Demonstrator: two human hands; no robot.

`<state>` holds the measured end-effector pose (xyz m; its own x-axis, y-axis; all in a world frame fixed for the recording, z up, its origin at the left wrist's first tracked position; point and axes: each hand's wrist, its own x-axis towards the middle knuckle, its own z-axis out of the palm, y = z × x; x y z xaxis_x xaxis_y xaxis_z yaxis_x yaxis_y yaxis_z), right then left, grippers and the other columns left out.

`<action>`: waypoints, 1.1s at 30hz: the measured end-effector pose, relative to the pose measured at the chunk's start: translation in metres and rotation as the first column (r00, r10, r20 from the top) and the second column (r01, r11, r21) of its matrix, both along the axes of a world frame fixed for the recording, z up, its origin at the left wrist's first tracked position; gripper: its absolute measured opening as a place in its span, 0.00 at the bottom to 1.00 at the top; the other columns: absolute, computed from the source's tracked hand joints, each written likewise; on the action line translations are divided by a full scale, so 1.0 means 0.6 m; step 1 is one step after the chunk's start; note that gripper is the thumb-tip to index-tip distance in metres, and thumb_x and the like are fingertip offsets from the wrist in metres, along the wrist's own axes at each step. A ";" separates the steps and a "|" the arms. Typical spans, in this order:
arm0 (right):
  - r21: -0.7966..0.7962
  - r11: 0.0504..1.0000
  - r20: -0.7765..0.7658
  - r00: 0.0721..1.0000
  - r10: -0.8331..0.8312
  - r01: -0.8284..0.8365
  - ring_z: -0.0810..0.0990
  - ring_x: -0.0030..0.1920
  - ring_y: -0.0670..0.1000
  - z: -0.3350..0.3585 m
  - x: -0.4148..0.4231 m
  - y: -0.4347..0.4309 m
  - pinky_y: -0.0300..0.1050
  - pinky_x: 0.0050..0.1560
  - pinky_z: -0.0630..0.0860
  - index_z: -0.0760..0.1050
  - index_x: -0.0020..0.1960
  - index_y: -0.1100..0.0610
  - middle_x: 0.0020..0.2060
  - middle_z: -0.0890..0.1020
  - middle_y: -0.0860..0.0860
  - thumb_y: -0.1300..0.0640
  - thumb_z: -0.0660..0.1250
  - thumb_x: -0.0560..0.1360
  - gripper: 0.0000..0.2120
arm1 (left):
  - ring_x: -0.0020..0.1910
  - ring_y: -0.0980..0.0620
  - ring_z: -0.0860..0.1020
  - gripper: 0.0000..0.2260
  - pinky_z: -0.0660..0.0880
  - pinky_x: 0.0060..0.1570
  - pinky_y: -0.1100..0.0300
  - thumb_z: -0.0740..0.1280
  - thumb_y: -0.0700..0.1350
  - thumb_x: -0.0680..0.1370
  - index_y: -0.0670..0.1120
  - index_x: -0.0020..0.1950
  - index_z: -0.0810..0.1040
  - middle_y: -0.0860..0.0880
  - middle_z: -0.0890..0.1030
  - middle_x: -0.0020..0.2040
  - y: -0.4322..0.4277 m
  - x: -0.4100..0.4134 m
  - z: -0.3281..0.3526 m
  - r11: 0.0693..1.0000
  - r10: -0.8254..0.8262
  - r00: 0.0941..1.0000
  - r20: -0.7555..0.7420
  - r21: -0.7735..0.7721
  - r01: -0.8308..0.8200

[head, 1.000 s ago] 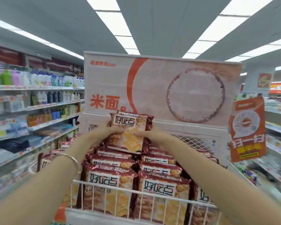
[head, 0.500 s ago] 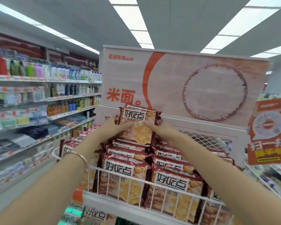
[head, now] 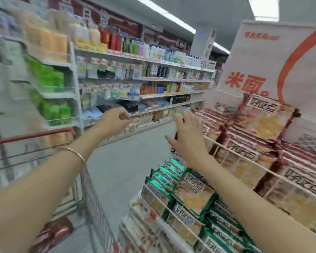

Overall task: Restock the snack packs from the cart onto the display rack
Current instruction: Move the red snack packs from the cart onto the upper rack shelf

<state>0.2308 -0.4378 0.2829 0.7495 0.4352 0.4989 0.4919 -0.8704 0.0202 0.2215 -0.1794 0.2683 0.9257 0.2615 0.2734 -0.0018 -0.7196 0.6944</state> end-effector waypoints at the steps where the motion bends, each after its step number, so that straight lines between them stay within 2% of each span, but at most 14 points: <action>1: -0.027 0.999 -0.048 0.998 0.040 -0.042 0.52 0.80 0.58 -0.034 -0.011 0.043 0.57 0.77 0.48 0.60 0.78 0.54 0.79 0.57 0.57 0.43 0.66 0.79 0.33 | 0.44 0.49 0.79 0.04 0.75 0.43 0.57 0.68 0.41 0.78 0.44 0.50 0.82 0.46 0.83 0.47 0.036 -0.030 -0.034 0.999 0.043 0.998 -0.041 -0.001 -0.043; 4: -0.074 0.985 -0.209 0.969 0.135 -0.154 0.55 0.78 0.60 -0.149 -0.052 0.154 0.57 0.75 0.53 0.61 0.77 0.55 0.78 0.59 0.58 0.43 0.67 0.78 0.33 | 0.47 0.46 0.81 0.07 0.74 0.45 0.58 0.68 0.40 0.76 0.41 0.52 0.84 0.43 0.84 0.48 0.134 -0.124 -0.149 0.989 0.150 0.962 -0.229 0.023 -0.149; 7: -0.139 0.954 -0.362 0.911 0.200 -0.265 0.59 0.76 0.60 -0.268 -0.100 0.237 0.57 0.74 0.56 0.62 0.76 0.54 0.74 0.65 0.57 0.43 0.67 0.78 0.32 | 0.47 0.48 0.80 0.06 0.73 0.46 0.60 0.68 0.42 0.78 0.44 0.51 0.83 0.46 0.83 0.50 0.210 -0.226 -0.265 0.975 0.208 0.883 -0.421 0.015 -0.222; 9: -0.176 0.932 -0.437 0.873 0.215 -0.317 0.62 0.75 0.59 -0.342 -0.128 0.278 0.56 0.73 0.58 0.63 0.74 0.53 0.72 0.67 0.55 0.43 0.67 0.78 0.30 | 0.50 0.48 0.79 0.05 0.74 0.49 0.58 0.66 0.43 0.79 0.47 0.51 0.81 0.47 0.82 0.54 0.242 -0.285 -0.336 0.958 0.245 0.826 -0.508 -0.005 -0.287; 12: -0.195 0.907 -0.540 0.813 0.218 -0.373 0.64 0.74 0.58 -0.436 -0.158 0.328 0.57 0.74 0.58 0.65 0.73 0.53 0.70 0.70 0.54 0.44 0.68 0.77 0.29 | 0.54 0.46 0.79 0.06 0.75 0.54 0.56 0.65 0.40 0.80 0.43 0.52 0.82 0.45 0.81 0.53 0.268 -0.348 -0.427 0.935 0.264 0.755 -0.600 -0.035 -0.354; 15: -0.265 0.867 -0.627 0.758 0.178 -0.423 0.67 0.72 0.57 -0.511 -0.172 0.360 0.57 0.75 0.58 0.68 0.72 0.54 0.69 0.72 0.54 0.45 0.65 0.78 0.25 | 0.51 0.47 0.79 0.05 0.73 0.52 0.57 0.65 0.41 0.79 0.46 0.48 0.81 0.45 0.83 0.52 0.281 -0.388 -0.503 0.909 0.277 0.696 -0.663 -0.054 -0.413; 17: -0.359 0.816 -0.670 0.733 0.114 -0.454 0.67 0.72 0.58 -0.552 -0.174 0.376 0.60 0.75 0.56 0.67 0.72 0.55 0.69 0.72 0.55 0.44 0.63 0.79 0.25 | 0.53 0.47 0.79 0.07 0.71 0.50 0.60 0.65 0.41 0.80 0.45 0.52 0.82 0.47 0.81 0.52 0.285 -0.404 -0.546 0.898 0.286 0.648 -0.706 -0.038 -0.438; 21: -0.454 0.724 -0.708 0.704 0.062 -0.519 0.64 0.75 0.59 -0.620 -0.159 0.406 0.64 0.76 0.54 0.63 0.75 0.56 0.73 0.68 0.57 0.44 0.61 0.81 0.28 | 0.54 0.46 0.80 0.07 0.76 0.55 0.54 0.64 0.40 0.80 0.43 0.49 0.82 0.46 0.83 0.53 0.298 -0.408 -0.622 0.883 0.236 0.604 -0.761 -0.092 -0.461; 28: -0.411 0.676 -0.826 0.563 0.009 -0.612 0.69 0.71 0.59 -0.735 -0.086 0.473 0.61 0.74 0.59 0.64 0.74 0.56 0.70 0.71 0.58 0.46 0.61 0.80 0.26 | 0.51 0.48 0.78 0.06 0.76 0.54 0.53 0.65 0.42 0.79 0.45 0.55 0.78 0.49 0.79 0.51 0.354 -0.310 -0.733 0.848 0.292 0.537 -0.791 -0.045 -0.528; 31: -0.338 0.690 -0.880 0.476 0.011 -0.640 0.68 0.72 0.58 -0.785 -0.048 0.500 0.58 0.74 0.59 0.63 0.76 0.56 0.72 0.70 0.57 0.49 0.61 0.81 0.26 | 0.45 0.47 0.80 0.06 0.80 0.49 0.50 0.66 0.47 0.79 0.46 0.53 0.76 0.47 0.80 0.48 0.393 -0.267 -0.807 0.800 0.369 0.459 -0.808 0.024 -0.600; 33: -0.281 0.704 -0.911 0.413 0.019 -0.652 0.67 0.72 0.57 -0.817 -0.025 0.513 0.57 0.75 0.59 0.63 0.76 0.56 0.72 0.70 0.56 0.52 0.61 0.81 0.25 | 0.45 0.46 0.80 0.08 0.80 0.48 0.49 0.68 0.47 0.76 0.47 0.53 0.75 0.46 0.79 0.49 0.421 -0.248 -0.868 0.762 0.447 0.387 -0.806 0.116 -0.637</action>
